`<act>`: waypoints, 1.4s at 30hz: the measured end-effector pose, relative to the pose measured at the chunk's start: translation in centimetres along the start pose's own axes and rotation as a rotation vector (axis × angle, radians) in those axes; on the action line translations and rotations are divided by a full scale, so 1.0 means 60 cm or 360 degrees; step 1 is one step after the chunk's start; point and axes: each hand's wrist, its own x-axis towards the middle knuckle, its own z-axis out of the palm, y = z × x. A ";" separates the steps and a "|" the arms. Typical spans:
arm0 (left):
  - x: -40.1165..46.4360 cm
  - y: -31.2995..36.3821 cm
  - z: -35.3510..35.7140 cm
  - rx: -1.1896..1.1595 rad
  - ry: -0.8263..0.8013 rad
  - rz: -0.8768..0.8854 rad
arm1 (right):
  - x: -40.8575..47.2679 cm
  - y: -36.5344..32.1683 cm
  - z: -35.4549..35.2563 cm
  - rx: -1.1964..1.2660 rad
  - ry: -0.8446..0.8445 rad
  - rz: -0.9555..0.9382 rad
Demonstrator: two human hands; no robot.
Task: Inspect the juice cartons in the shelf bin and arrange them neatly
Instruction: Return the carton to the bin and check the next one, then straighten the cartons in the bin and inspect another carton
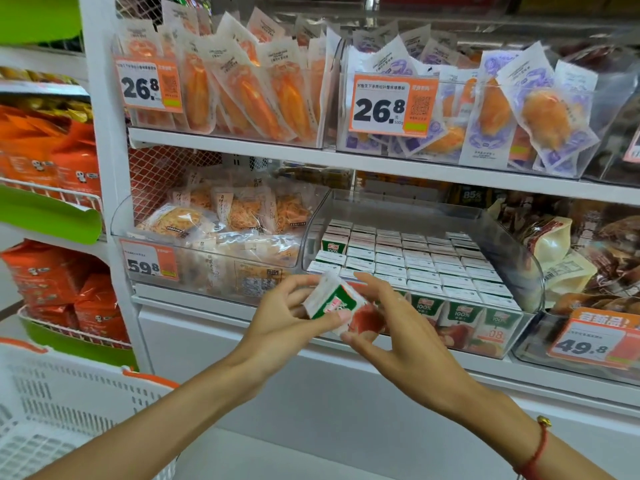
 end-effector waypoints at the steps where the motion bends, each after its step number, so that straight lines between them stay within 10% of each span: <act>1: 0.003 0.002 0.002 0.0045 -0.0044 0.0098 | 0.004 -0.001 -0.003 0.0058 -0.0028 0.0007; 16: 0.158 -0.067 -0.068 0.1376 0.0305 0.0648 | 0.252 0.088 -0.044 -0.0110 0.0268 0.0356; 42: 0.146 -0.108 -0.057 0.1334 0.0421 0.0766 | 0.288 0.128 -0.025 0.0230 0.0168 0.0048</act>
